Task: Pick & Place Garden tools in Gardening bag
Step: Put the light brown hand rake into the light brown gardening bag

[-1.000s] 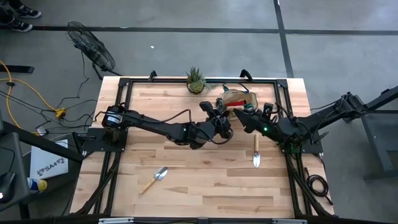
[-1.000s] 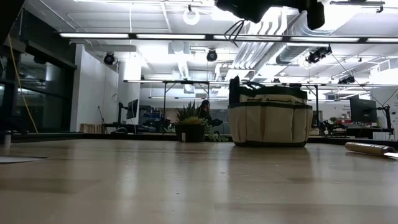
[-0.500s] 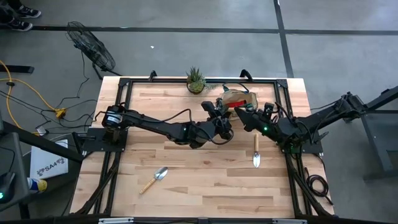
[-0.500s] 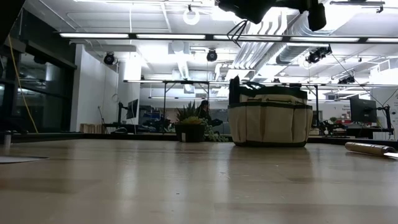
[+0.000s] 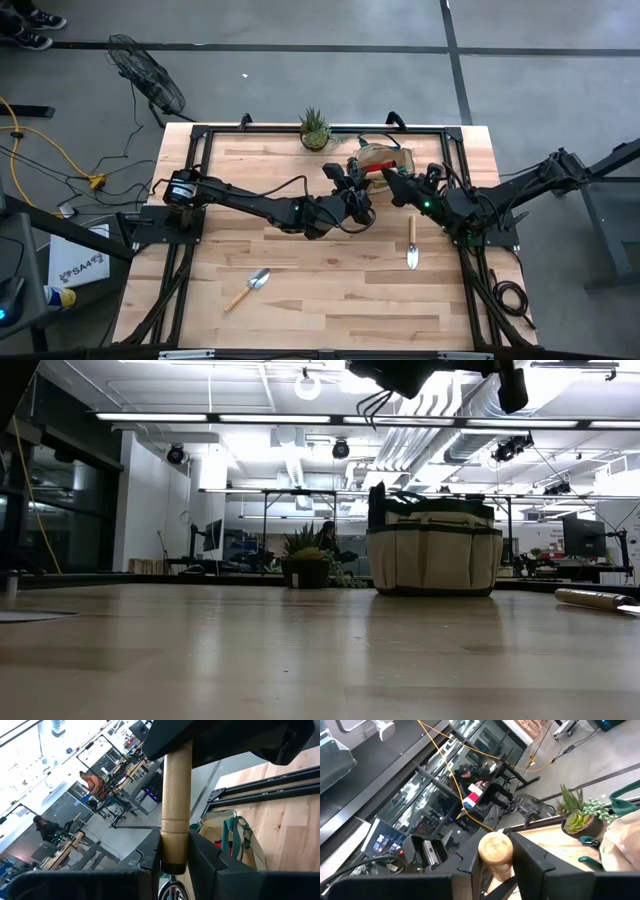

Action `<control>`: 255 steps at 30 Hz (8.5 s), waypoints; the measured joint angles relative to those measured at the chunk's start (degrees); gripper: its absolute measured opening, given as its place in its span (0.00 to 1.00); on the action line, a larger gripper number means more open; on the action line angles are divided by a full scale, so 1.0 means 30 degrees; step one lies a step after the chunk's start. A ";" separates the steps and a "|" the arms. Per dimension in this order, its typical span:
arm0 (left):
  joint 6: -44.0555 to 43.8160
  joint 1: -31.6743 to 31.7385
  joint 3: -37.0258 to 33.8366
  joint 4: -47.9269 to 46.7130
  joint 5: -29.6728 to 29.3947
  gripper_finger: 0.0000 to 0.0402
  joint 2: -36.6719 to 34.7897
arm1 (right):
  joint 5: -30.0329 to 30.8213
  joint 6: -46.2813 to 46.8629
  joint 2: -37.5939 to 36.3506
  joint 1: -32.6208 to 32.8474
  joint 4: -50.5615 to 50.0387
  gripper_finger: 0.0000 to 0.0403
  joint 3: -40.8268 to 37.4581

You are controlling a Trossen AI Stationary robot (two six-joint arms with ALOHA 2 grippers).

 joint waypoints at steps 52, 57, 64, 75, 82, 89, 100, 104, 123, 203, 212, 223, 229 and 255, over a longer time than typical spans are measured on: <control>-0.8949 0.1117 0.0015 -1.2208 0.7031 0.36 -0.4635 | -0.1160 -0.2371 -0.4993 -0.1903 -0.8810 0.15 0.0022; -1.0271 0.2409 0.0015 -1.4993 0.9094 0.36 -0.5496 | -0.4291 -0.2375 -0.5196 -0.3317 -0.9743 0.15 0.0029; -1.0500 0.4722 0.0000 -1.6187 1.4960 0.36 -0.6146 | -0.8453 -0.2550 -0.4854 -0.5144 -1.4173 0.15 0.1597; -1.1076 0.7281 -0.1681 -1.3233 2.3091 0.36 -0.6593 | -1.4240 -0.6339 -0.3348 -0.7669 -2.1122 0.15 0.5042; -1.3457 0.8245 -0.6425 -0.7651 2.4551 0.36 -0.8506 | -1.5656 -0.9262 -0.2485 -0.8923 -2.1573 0.15 0.5042; -1.6832 0.8800 -1.2217 -0.1182 2.4510 0.36 -1.1442 | -1.7342 -1.1595 -0.2301 -1.0785 -2.1035 0.15 0.5042; -2.2490 1.0069 -1.9656 0.9801 2.4278 0.36 -1.3763 | -1.9976 -1.3245 -0.0885 -1.3366 -2.0167 0.15 0.5042; -2.4207 1.0683 -2.1693 1.3304 2.4031 0.36 -1.4096 | -2.0094 -1.3502 -0.0388 -1.3692 -1.9982 0.15 0.5042; -2.6155 1.1132 -2.4072 1.6706 2.3042 0.36 -1.4666 | -2.1561 -1.4843 -0.0248 -1.5374 -1.9032 0.15 0.5042; -2.6066 1.1132 -2.4072 1.6152 2.3074 0.36 -1.4644 | -1.9178 -1.3169 0.2629 -1.5525 -1.7303 0.30 0.4233; -2.6068 1.1132 -2.4072 1.6145 2.3176 0.36 -1.4644 | -1.9028 -1.2241 0.1188 -1.5526 -1.7420 0.29 0.4240; -2.6201 1.1130 -2.4072 1.6113 2.3188 0.36 -1.4644 | -1.9151 -1.1637 0.0022 -1.5518 -1.7420 0.02 0.4240; -2.6206 1.1132 -2.4072 1.5977 2.3192 0.36 -1.4644 | -2.0999 -1.1151 0.0029 -1.5230 -1.6478 0.01 0.4240; -2.6208 1.1131 -2.4072 1.5708 2.3380 0.36 -1.4644 | -1.7627 -1.2211 0.3738 -1.2728 -1.5627 0.00 0.4255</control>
